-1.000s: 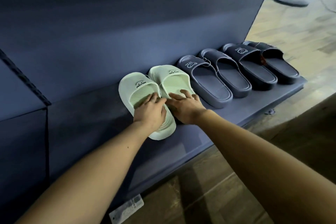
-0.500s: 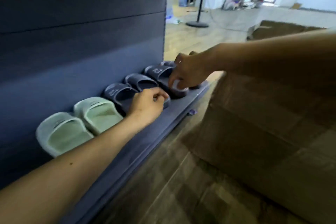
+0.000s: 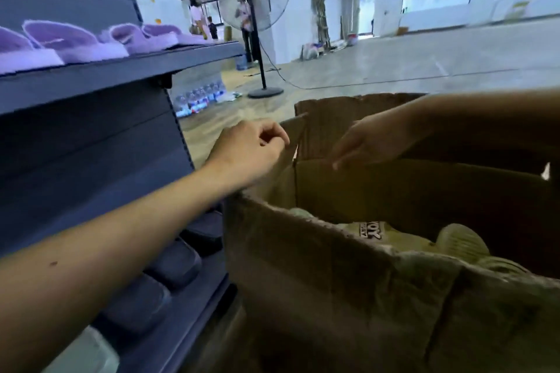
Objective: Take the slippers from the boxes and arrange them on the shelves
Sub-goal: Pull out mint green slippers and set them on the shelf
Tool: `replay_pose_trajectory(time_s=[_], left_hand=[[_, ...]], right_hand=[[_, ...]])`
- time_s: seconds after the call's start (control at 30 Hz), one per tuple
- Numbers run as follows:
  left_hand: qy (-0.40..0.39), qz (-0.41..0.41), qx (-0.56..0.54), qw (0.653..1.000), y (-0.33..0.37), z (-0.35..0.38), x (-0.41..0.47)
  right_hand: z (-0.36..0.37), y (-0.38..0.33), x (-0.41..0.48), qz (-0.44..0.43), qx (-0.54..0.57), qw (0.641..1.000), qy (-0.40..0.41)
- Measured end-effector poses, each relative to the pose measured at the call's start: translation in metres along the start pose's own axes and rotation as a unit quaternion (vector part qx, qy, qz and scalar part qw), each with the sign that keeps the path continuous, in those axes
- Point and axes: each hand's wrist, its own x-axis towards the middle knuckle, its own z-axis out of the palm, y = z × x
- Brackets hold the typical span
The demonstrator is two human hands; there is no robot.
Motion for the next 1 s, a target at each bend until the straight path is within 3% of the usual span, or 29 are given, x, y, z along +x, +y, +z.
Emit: replay_pose_trajectory(time_s=[0.13,0.23,0.3,0.5,0.67,0.8,0.9,1.0], left_hand=[[-0.154,0.076,0.123,0.977,0.036,0.041,0.046],[-0.330,0.082,0.193,0.920,0.057,0.073,0.078],[-0.397,0.072,0.241,0.883,0.067,0.096,0.097],[-0.414,0.136,0.363,0.824,0.039,0.163,0.099],[-0.523,0.005,0.380,0.763,-0.004,0.184,0.051],[-0.598,-0.147,0.413,0.671,-0.018,0.188,0.025],[-0.611,-0.185,0.385,0.667,-0.015,0.184,0.020],[-0.639,-0.137,0.340,0.676,-0.012,0.182,0.017]], right_hand=[[0.028,0.044,0.012,0.007,0.019,0.999,-0.050],[0.051,0.070,0.016,0.016,0.022,0.993,-0.111],[0.066,0.087,0.018,0.016,0.020,0.990,-0.140],[0.126,0.127,0.025,0.036,0.047,0.983,-0.173],[0.168,0.112,0.049,0.022,0.040,0.972,-0.229],[0.157,0.078,0.059,-0.042,0.066,0.967,-0.243],[0.131,0.067,0.055,-0.063,0.047,0.971,-0.227],[0.125,0.072,0.064,-0.047,0.031,0.975,-0.216]])
